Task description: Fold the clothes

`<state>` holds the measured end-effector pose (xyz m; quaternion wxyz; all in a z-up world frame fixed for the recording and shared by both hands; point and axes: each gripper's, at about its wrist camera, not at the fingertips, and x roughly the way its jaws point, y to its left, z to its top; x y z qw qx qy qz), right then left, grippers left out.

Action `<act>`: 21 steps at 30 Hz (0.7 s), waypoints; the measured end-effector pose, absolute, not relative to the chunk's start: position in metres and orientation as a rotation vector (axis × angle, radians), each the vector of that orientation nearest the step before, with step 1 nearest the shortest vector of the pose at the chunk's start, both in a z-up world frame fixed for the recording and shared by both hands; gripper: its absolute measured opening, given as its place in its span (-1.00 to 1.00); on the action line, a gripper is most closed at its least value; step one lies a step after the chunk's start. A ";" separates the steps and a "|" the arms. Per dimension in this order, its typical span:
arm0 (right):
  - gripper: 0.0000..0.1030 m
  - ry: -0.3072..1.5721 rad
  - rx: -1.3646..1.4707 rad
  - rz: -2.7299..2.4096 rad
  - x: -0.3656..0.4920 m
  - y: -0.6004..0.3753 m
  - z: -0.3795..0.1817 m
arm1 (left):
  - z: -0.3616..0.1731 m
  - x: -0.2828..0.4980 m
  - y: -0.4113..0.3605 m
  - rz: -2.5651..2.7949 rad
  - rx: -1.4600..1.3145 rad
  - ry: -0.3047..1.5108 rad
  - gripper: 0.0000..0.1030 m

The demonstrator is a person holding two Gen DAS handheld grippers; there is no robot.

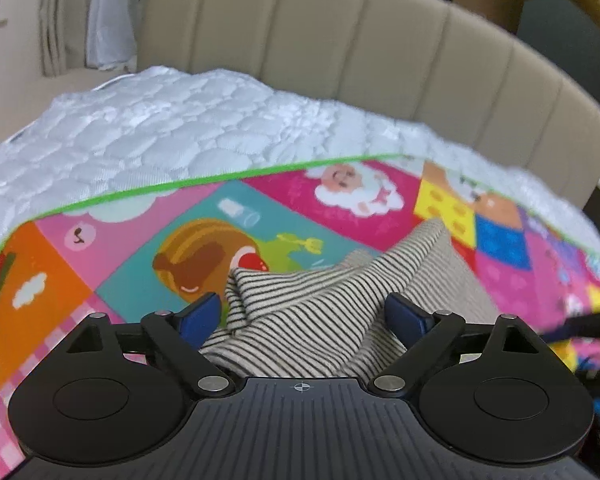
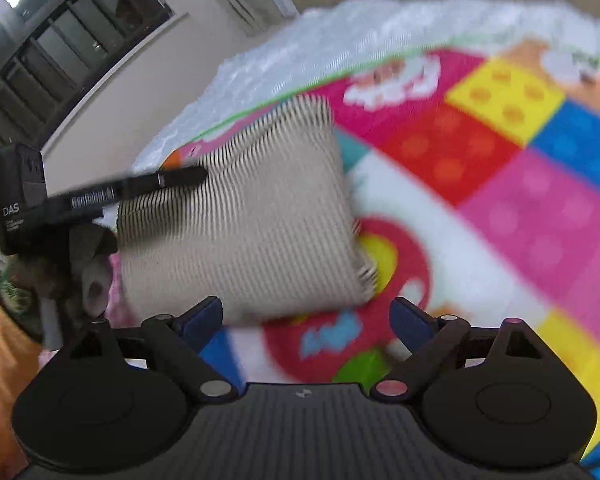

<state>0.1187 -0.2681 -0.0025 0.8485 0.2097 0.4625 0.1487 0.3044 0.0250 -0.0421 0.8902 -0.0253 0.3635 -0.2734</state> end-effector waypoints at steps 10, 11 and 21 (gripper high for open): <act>0.66 0.974 0.577 0.322 0.143 -0.238 -0.027 | -0.067 0.326 0.058 -0.544 -0.341 0.847 0.89; 0.63 0.967 0.578 0.325 0.145 -0.238 -0.027 | -0.070 0.327 0.059 -0.543 -0.353 0.854 0.89; 0.59 0.965 0.605 0.267 0.148 -0.261 -0.022 | -0.090 0.327 0.072 -0.553 -0.455 0.948 0.82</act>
